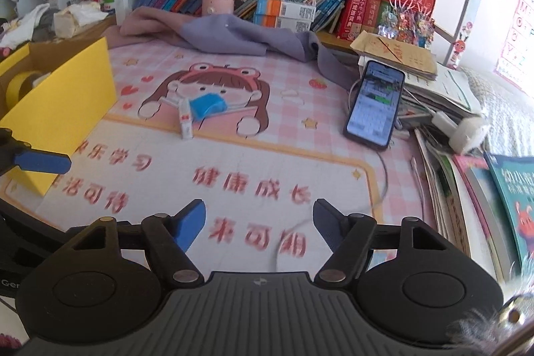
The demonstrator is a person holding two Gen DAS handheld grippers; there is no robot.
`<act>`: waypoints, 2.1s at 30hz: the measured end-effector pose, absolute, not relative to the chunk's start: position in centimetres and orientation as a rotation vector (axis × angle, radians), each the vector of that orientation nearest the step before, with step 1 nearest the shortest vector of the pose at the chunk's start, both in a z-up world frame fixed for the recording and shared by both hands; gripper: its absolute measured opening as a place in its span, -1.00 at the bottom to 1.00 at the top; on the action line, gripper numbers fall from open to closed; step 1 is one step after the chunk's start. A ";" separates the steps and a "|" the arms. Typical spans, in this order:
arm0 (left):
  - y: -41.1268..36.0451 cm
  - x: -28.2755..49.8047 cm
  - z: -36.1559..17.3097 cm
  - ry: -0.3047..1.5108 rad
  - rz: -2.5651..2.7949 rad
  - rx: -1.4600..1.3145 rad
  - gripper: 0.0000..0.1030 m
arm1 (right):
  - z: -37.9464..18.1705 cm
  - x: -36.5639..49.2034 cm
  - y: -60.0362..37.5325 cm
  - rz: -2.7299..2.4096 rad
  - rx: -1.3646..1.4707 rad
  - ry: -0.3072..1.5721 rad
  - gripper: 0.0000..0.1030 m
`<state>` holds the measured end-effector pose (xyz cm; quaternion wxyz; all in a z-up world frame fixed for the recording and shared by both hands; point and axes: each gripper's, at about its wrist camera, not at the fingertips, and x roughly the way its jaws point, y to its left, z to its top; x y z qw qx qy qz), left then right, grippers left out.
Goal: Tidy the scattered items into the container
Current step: 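Move both tools toward the medicine box and blue packet on the tablecloth, then close the left gripper on the white medicine box while the right gripper grasps the blue packet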
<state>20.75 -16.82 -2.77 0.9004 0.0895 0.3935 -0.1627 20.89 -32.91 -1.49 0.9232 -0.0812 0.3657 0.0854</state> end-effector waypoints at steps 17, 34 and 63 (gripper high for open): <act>-19.6 29.2 -3.3 0.796 -0.129 0.199 0.45 | -2.2 30.8 -36.1 0.346 -0.067 0.759 0.11; -19.2 36.8 -7.6 0.917 0.012 0.000 -0.44 | -3.5 37.6 -34.8 0.448 -0.061 0.779 0.02; -14.2 28.8 -3.5 0.925 0.061 -0.057 -0.75 | -9.5 44.0 -26.1 0.655 -0.268 0.796 0.10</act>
